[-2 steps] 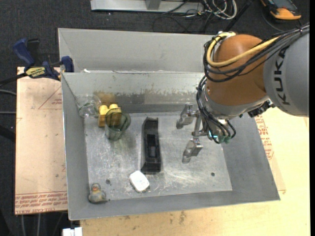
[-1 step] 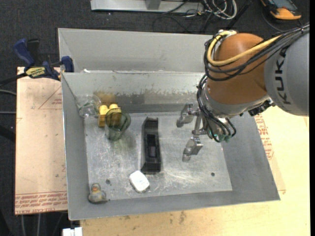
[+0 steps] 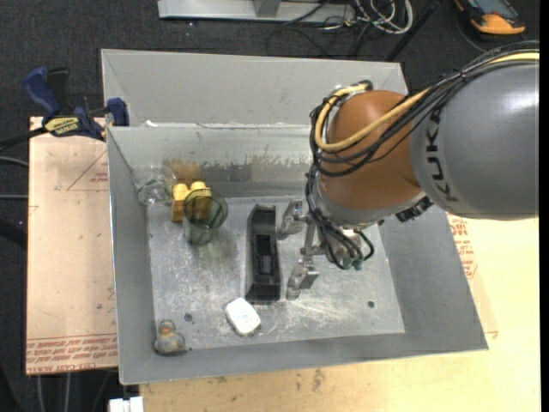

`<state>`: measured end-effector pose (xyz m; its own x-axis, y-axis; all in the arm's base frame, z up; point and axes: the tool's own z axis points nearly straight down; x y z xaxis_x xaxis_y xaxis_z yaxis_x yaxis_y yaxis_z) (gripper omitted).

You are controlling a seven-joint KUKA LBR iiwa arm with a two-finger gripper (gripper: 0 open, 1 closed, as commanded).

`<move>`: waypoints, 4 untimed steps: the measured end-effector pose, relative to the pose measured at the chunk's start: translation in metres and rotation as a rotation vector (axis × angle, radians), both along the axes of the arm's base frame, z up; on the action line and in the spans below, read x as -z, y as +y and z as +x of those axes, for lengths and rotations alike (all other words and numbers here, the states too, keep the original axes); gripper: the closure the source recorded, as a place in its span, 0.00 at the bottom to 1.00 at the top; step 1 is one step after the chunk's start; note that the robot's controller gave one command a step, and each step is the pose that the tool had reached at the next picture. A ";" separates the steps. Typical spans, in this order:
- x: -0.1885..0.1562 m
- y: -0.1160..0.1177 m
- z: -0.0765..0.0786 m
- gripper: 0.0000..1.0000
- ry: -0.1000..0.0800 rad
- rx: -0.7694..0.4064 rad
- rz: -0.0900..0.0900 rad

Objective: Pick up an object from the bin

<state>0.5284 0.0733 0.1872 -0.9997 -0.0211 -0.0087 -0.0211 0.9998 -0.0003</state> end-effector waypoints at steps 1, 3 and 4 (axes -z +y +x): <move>0.034 0.017 -0.032 0.00 0.009 -0.004 0.005; 0.084 0.036 -0.004 0.00 0.011 -0.255 0.001; 0.097 0.034 0.001 0.00 -0.010 -0.337 -0.002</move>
Offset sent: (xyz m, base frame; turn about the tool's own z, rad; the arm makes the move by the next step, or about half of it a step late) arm -0.0329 0.0454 -0.0801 -0.1273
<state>0.5299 0.1070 0.0904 -0.9363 -0.3507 -0.0177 -0.3507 0.9365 -0.0043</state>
